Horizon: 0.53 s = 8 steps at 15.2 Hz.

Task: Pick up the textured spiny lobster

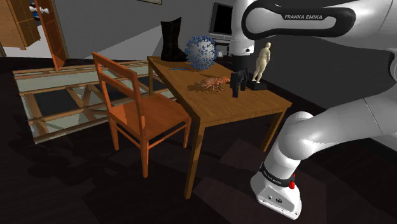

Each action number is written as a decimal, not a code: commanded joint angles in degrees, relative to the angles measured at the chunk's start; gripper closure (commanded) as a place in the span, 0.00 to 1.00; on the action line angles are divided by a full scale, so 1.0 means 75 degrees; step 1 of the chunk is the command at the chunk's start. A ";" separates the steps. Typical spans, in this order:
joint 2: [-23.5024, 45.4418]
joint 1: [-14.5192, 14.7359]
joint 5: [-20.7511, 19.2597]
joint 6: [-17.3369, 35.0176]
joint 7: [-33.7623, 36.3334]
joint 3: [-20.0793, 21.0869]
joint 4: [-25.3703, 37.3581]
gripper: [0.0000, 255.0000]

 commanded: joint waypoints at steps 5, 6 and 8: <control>-0.0190 -0.0102 -0.0874 0.0754 -0.1101 -0.0578 -0.0468 0.00; -0.0206 -0.0131 -0.1089 0.0965 -0.1368 -0.0733 -0.0560 0.00; -0.0195 -0.0192 -0.1507 0.1413 -0.1895 -0.1052 -0.0712 0.00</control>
